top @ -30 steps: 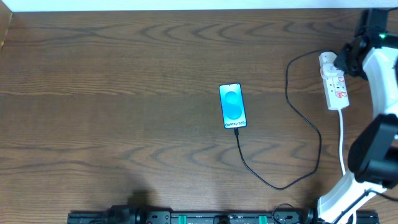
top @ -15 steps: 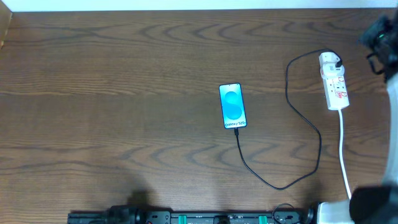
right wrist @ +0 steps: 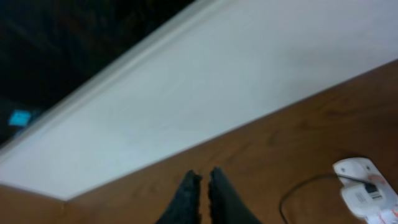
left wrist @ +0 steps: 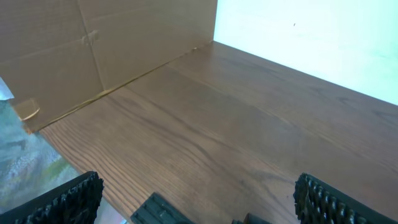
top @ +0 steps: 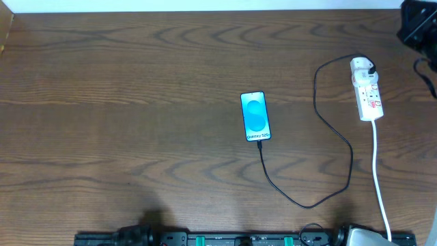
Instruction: Plug charger to phone and switch on socket
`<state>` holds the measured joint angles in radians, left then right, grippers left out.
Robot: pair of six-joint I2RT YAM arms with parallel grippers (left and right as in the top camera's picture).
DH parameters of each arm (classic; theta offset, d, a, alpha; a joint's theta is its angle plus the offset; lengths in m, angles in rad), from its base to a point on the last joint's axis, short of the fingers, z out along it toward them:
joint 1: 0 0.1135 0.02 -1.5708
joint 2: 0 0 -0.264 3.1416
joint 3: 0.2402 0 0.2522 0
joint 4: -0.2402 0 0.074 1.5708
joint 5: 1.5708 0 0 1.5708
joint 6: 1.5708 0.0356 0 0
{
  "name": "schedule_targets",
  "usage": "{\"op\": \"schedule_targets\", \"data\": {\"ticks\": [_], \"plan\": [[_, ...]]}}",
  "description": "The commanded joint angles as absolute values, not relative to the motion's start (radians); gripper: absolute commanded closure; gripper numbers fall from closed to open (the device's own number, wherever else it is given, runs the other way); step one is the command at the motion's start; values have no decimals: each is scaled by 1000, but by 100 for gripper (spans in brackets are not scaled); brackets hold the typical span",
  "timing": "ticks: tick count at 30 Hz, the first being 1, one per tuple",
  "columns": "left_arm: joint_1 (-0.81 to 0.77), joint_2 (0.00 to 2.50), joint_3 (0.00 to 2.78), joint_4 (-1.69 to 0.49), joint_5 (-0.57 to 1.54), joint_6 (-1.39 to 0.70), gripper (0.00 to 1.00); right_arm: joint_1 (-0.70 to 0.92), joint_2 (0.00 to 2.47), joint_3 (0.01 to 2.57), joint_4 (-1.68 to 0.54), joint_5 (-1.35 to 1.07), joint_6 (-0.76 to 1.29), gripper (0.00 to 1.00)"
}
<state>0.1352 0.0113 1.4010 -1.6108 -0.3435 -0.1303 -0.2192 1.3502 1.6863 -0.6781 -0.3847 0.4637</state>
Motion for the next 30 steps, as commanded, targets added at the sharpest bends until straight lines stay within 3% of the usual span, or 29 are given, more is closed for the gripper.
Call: {"op": "schedule_targets", "data": {"ticks": [1,20,30], "plan": [[99,3,1400,-1689,-353,-135,2,-221,1308,1689,-693,-420,343,91],[49,3,1400,-1678,-348,-136,2,-82,1075,1688,-741,-418,256,86],[49,3,1374,-1369,-137,-136,2,-33,990,1688,-745,-345,253,85]]}}
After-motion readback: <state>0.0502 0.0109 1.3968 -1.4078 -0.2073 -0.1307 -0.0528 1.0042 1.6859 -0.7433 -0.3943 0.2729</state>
